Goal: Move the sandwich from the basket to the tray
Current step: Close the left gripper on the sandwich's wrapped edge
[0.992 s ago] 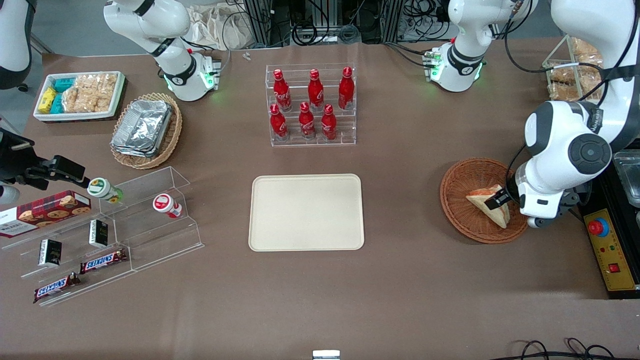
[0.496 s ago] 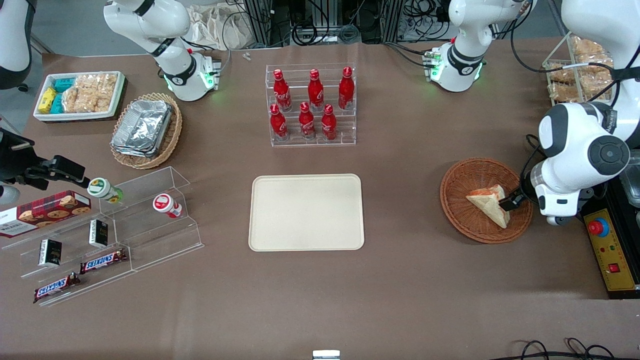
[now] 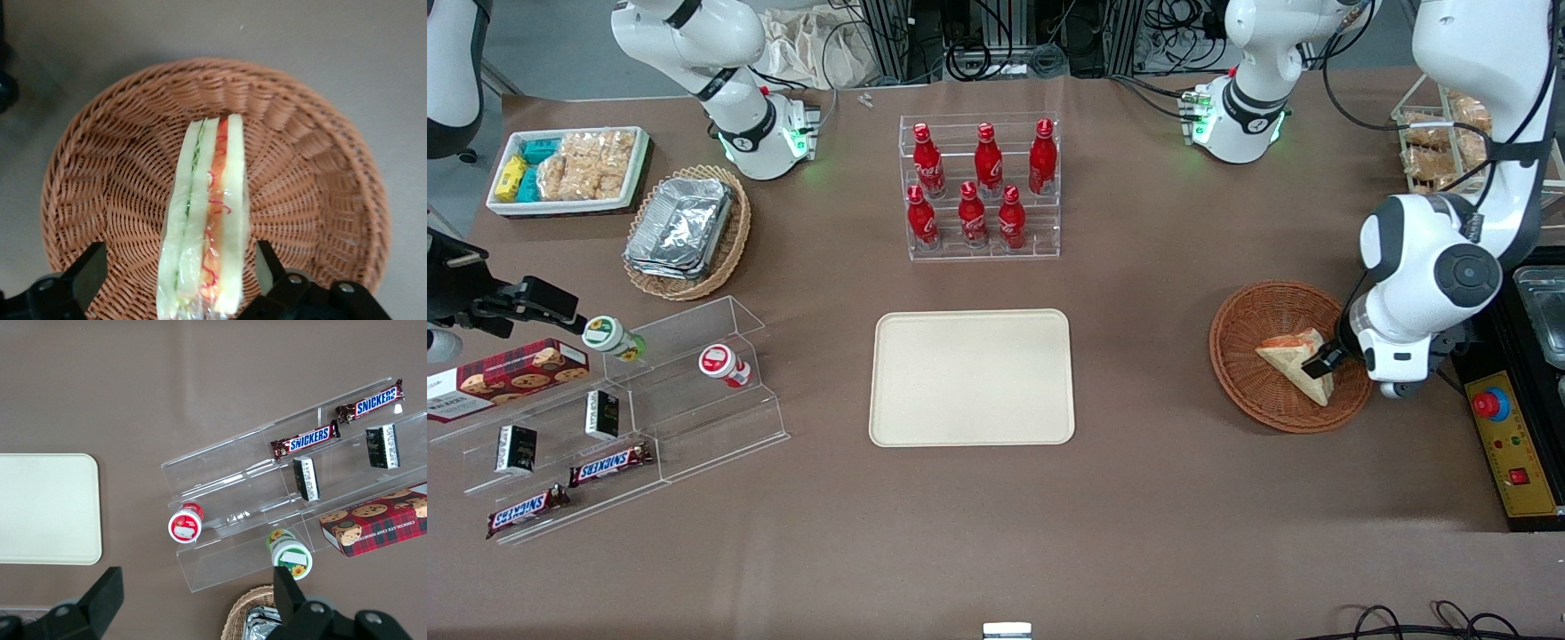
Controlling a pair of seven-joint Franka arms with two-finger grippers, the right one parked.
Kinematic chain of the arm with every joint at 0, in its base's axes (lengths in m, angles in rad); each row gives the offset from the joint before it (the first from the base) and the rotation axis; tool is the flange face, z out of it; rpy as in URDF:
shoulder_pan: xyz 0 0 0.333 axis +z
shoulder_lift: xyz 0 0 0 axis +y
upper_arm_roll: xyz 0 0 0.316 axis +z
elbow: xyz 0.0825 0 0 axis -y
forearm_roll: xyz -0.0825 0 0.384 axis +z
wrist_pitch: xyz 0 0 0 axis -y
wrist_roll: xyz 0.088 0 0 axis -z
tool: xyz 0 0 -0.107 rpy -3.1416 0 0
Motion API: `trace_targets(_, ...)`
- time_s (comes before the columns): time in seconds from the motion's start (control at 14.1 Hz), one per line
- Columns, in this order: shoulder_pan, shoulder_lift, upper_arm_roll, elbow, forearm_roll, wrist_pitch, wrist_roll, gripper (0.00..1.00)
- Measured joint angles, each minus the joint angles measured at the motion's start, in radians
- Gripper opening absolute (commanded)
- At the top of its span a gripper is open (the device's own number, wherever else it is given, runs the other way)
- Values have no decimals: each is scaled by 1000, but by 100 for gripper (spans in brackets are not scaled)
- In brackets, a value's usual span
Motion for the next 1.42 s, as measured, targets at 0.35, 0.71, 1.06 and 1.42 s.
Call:
trace_targets(0.35,2,10,16,-11,0,9,0,99)
trace_targets(0.71,2,37,15,-15,0,39,0,99)
trace_targets(1.06,-2,78,9,-15,0,76,-31,99)
trace_targets(1.42,-22,83,0,-15,0,78,-65,23)
